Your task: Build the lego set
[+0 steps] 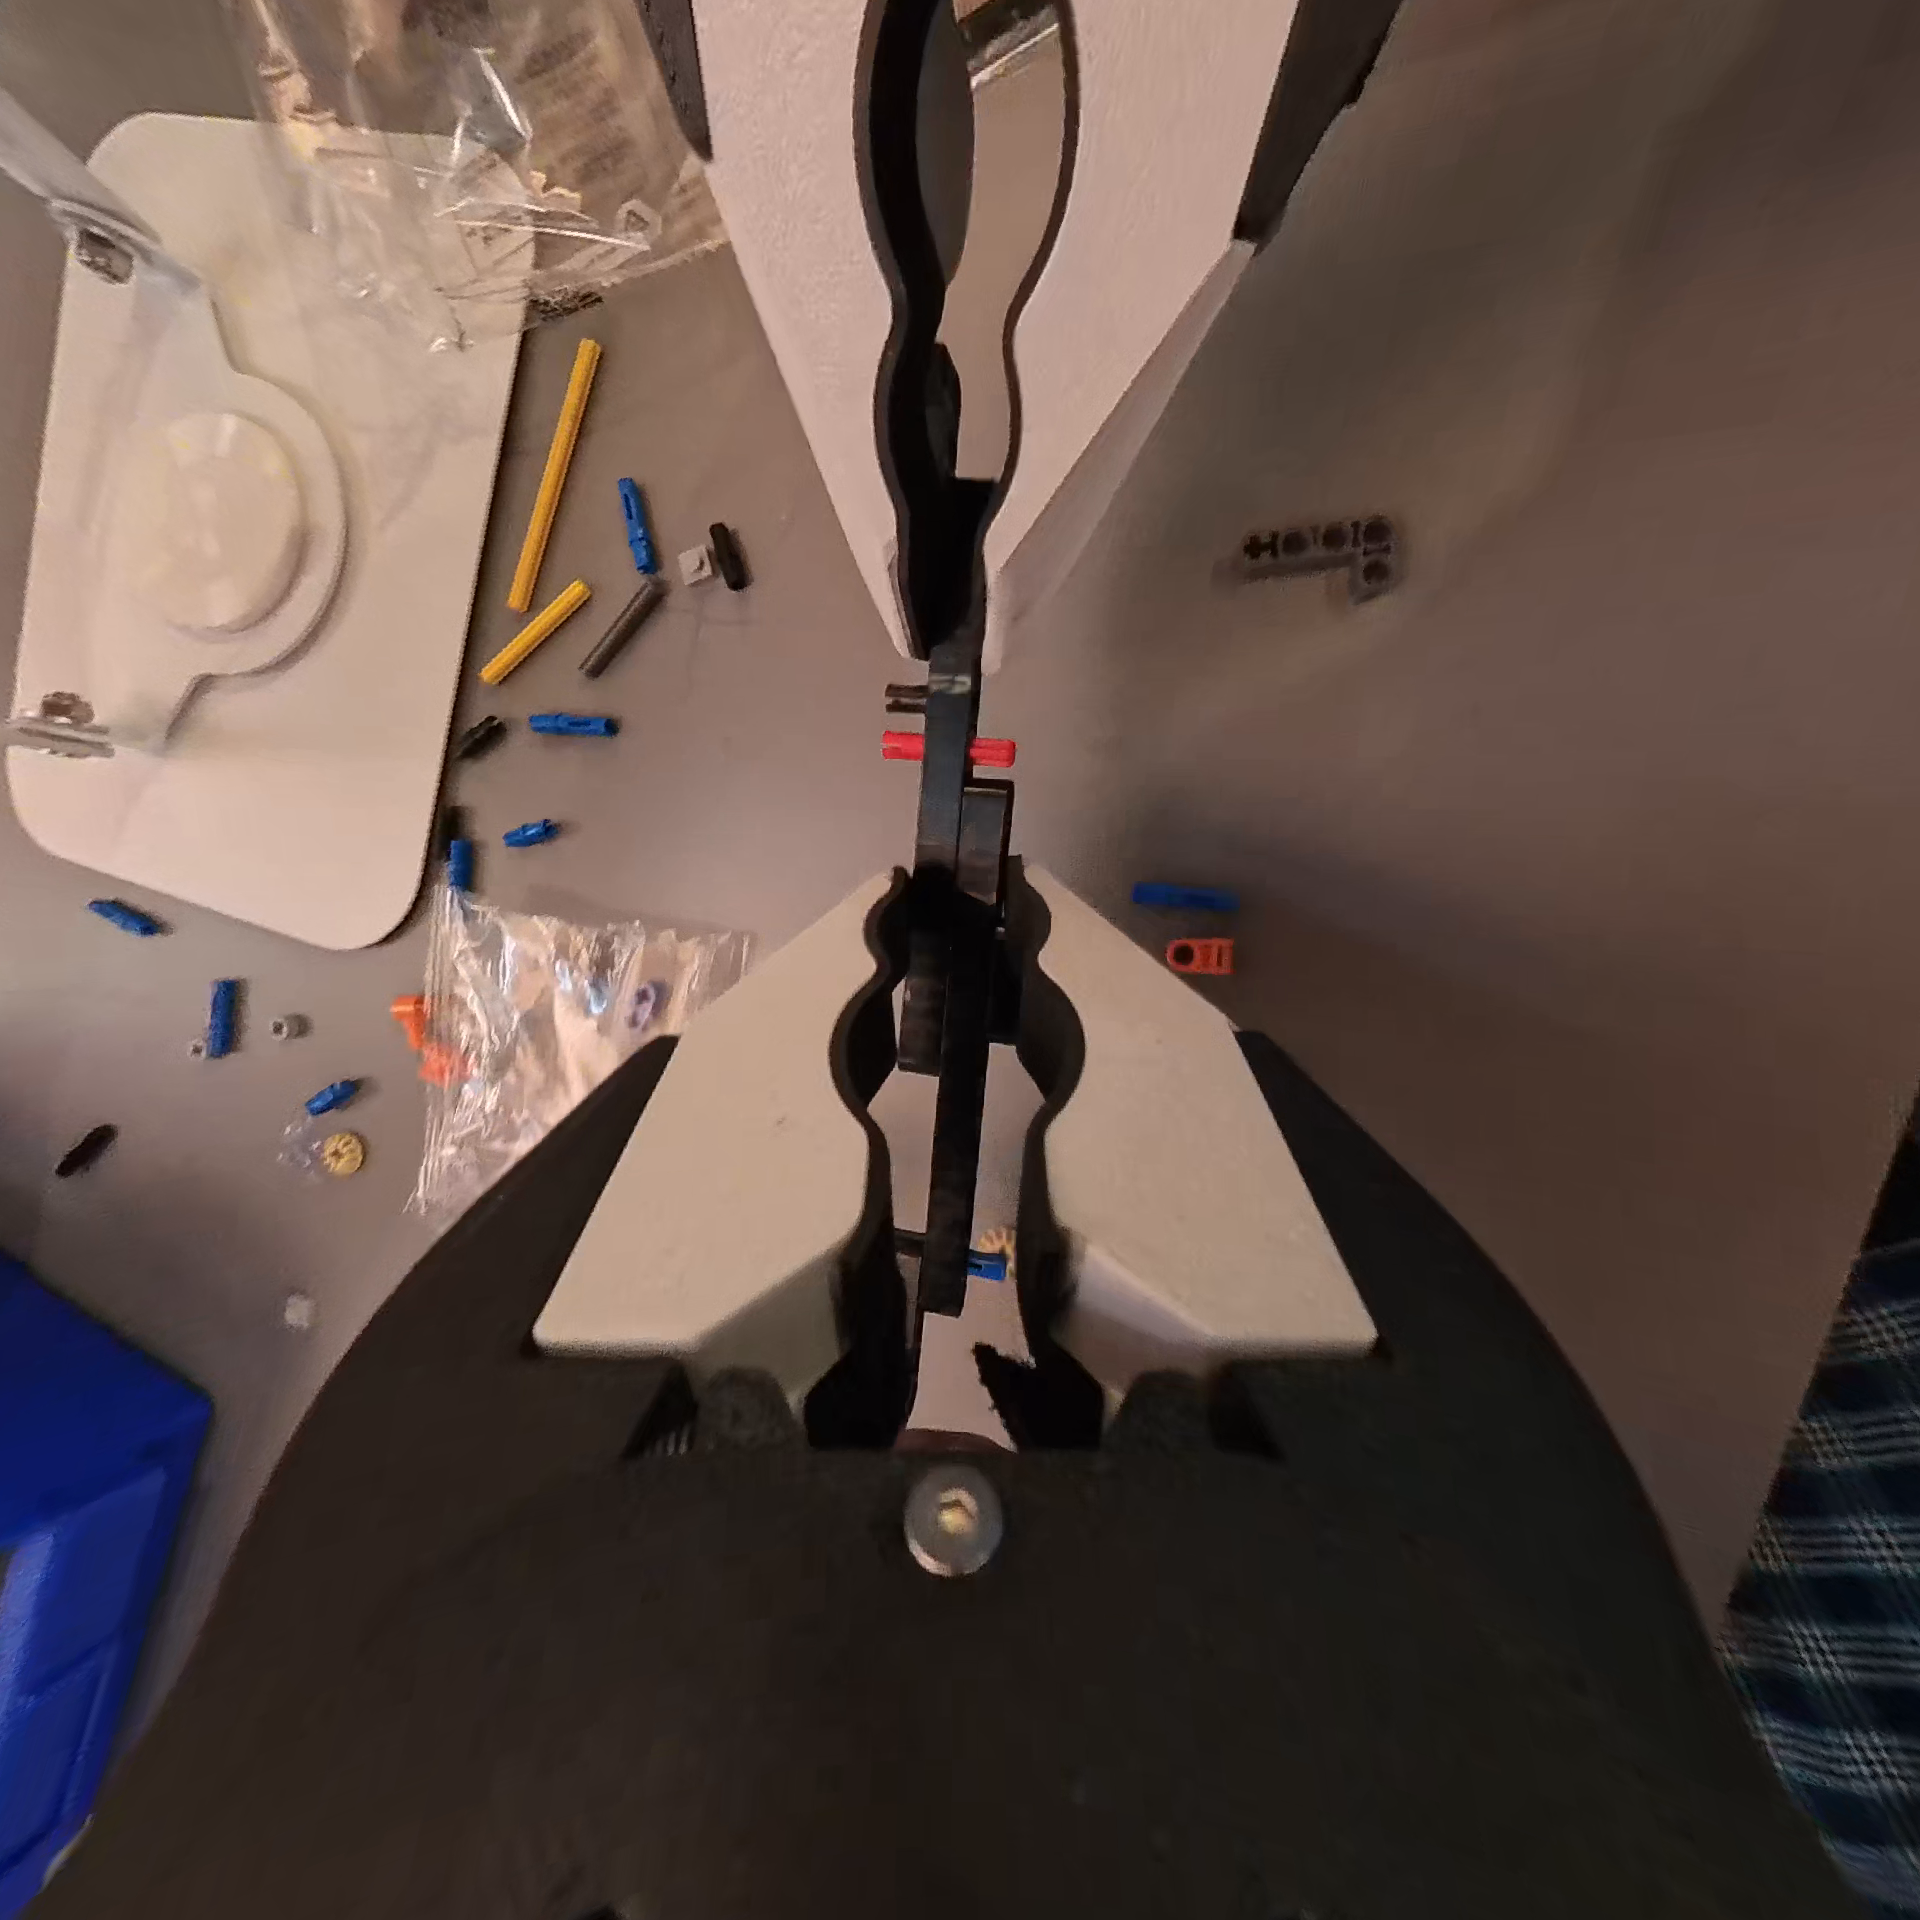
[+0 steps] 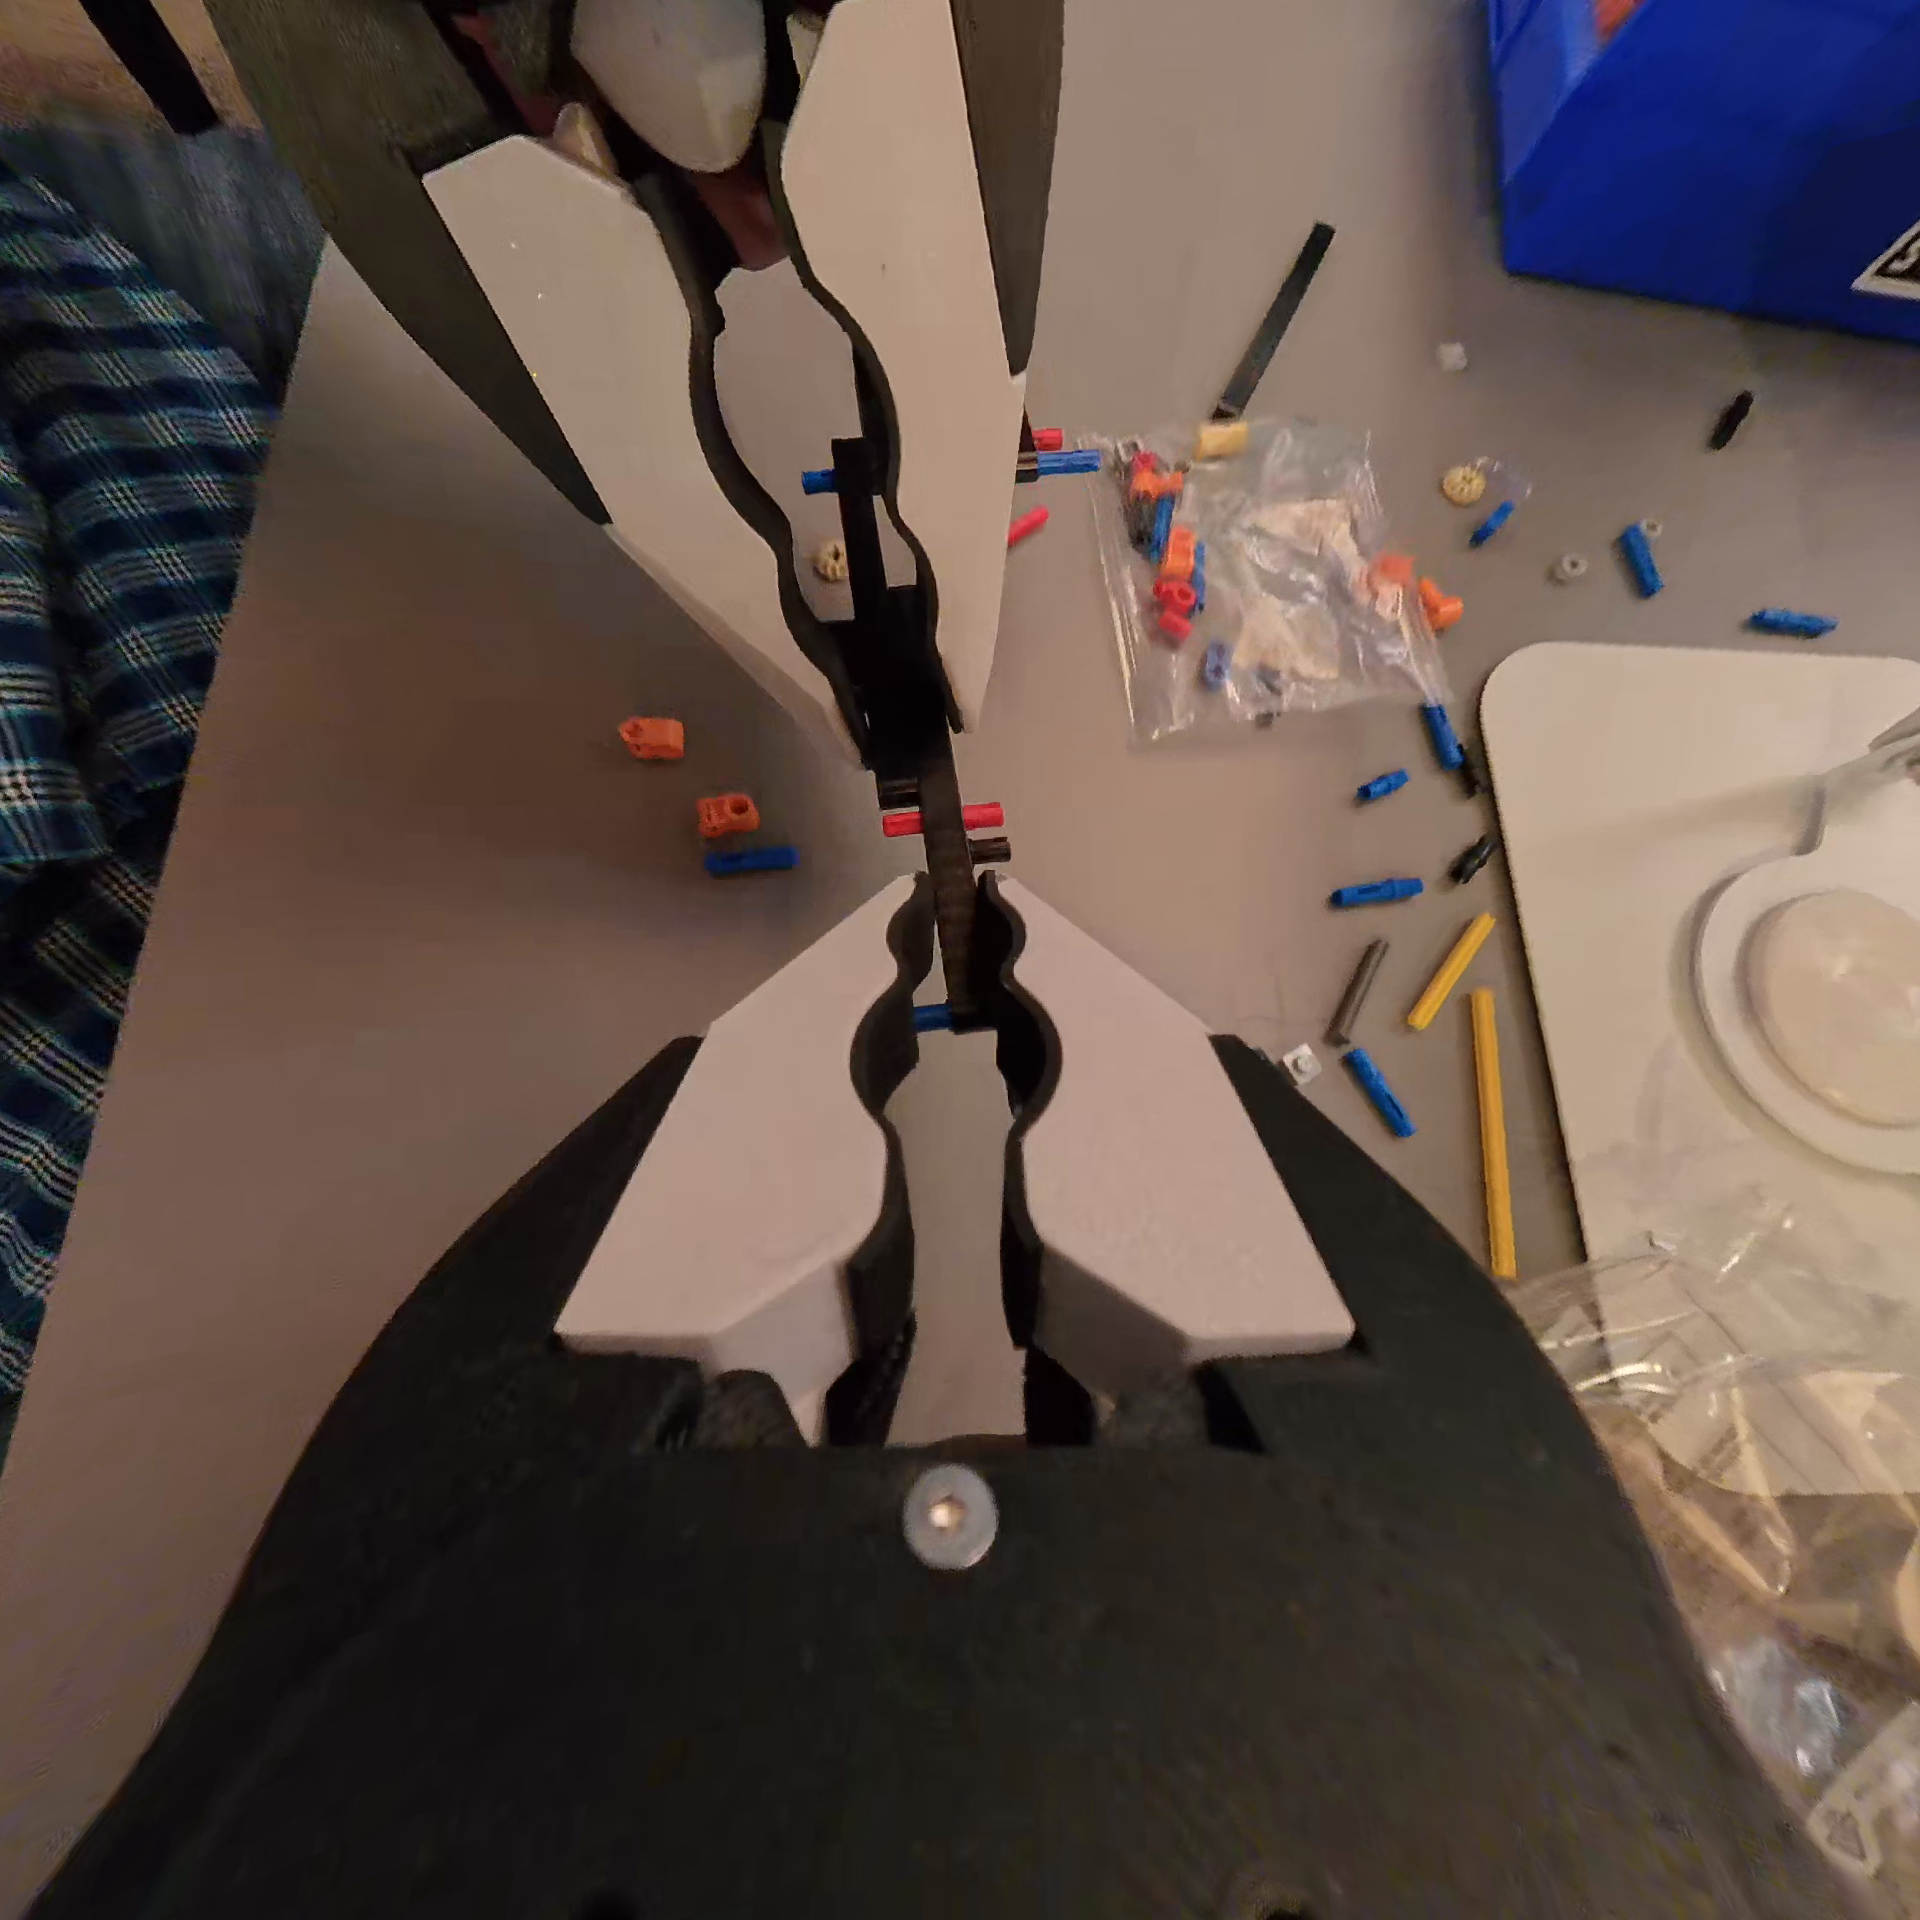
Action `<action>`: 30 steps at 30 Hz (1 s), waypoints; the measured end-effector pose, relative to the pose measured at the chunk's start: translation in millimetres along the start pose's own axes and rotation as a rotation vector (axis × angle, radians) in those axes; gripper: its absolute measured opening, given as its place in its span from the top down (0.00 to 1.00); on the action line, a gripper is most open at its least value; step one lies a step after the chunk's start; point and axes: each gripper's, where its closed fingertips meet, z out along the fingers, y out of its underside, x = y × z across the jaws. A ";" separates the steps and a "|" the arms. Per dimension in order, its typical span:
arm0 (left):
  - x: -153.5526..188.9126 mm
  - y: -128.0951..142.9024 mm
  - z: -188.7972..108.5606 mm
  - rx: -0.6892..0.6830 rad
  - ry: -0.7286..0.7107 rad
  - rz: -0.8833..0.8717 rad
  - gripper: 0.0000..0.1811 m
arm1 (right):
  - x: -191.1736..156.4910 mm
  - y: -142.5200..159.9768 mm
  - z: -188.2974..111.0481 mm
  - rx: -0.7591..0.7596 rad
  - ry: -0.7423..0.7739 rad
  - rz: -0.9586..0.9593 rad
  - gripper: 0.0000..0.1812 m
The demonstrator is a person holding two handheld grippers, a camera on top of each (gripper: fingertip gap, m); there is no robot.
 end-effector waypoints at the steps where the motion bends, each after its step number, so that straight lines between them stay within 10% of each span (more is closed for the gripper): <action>1: -0.2 1.8 -3.9 -0.006 -0.007 -0.003 0.92 | -1.2 -3.9 1.1 0.011 -0.006 -0.002 0.97; 18: 36.0 87.7 -24.7 -0.152 -0.058 -0.278 0.92 | -37.1 -25.8 67.3 -0.059 -0.151 -0.119 0.91; 30: 35.6 97.2 -11.1 -0.150 -0.104 -0.327 0.92 | -36.1 2.6 35.2 -0.116 -0.072 -0.066 0.89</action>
